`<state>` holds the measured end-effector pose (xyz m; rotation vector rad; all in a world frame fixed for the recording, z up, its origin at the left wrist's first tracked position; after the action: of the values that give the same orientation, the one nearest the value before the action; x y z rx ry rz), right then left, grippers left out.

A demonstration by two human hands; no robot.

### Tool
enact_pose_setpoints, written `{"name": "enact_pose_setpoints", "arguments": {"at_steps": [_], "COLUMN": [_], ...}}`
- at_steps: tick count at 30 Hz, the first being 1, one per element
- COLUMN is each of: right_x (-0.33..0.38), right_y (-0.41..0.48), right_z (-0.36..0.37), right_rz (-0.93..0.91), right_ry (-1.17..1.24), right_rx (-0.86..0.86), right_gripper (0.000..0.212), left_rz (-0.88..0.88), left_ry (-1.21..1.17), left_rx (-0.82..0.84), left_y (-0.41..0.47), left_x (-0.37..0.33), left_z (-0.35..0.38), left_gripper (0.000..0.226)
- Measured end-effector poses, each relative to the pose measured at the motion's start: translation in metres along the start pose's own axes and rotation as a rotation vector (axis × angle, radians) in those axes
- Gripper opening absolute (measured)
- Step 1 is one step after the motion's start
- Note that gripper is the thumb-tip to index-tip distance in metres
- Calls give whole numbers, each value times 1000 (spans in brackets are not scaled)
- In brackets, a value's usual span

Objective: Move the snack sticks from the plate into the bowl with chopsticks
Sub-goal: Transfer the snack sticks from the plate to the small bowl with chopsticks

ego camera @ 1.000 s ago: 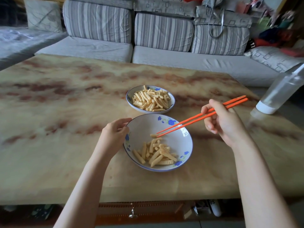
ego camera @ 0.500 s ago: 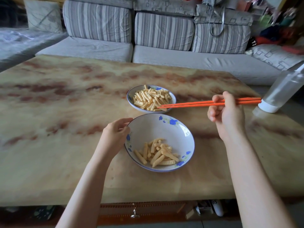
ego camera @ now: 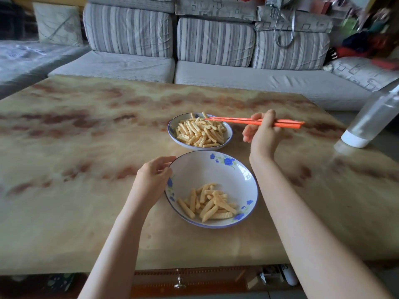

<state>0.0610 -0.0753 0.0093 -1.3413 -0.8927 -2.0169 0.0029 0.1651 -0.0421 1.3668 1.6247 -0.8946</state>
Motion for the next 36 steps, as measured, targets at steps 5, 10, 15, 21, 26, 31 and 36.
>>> {"name": "enact_pose_setpoints", "arguments": {"at_steps": [5,10,15,21,26,31,36], "right_x": [-2,11,30,41,51,52,47], "right_y": [-1,-7,-14,-10,-10,-13,-15], "right_z": [-5,-14,-26,-53,-67,-69,-66], "right_rz": [-13,-40,-53,24,63,96,120], "right_ry": [-39,43,22,-75,-185,-242,-274], "right_rx": [42,37,173,378,453,520,563], "right_gripper": [44,42,42,43,43,43,43], "left_rz": [1,-1,-10,-8,-7,-8,0], "left_ry": [9,10,-4,-7,-17,-18,-5], "left_rx": [-1,3,5,2,9,9,5], "left_y": [0,1,-2,-1,0,0,1], "left_x": [-1,0,-1,0,2,3,3], "left_z": [0,0,0,0,1,1,1], "left_gripper": [40,40,41,41,41,41,41]}}
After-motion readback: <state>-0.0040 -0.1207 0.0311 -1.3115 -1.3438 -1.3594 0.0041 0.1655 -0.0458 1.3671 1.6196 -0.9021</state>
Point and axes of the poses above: each hand's wrist, its own y-axis towards the middle knuckle, its own z-axis out of the palm, x = y × z, the point moved 4 cm from there along y, towards the middle knuckle, and after that the axes turned 2 degrees about -z, right-handed, at the moved point
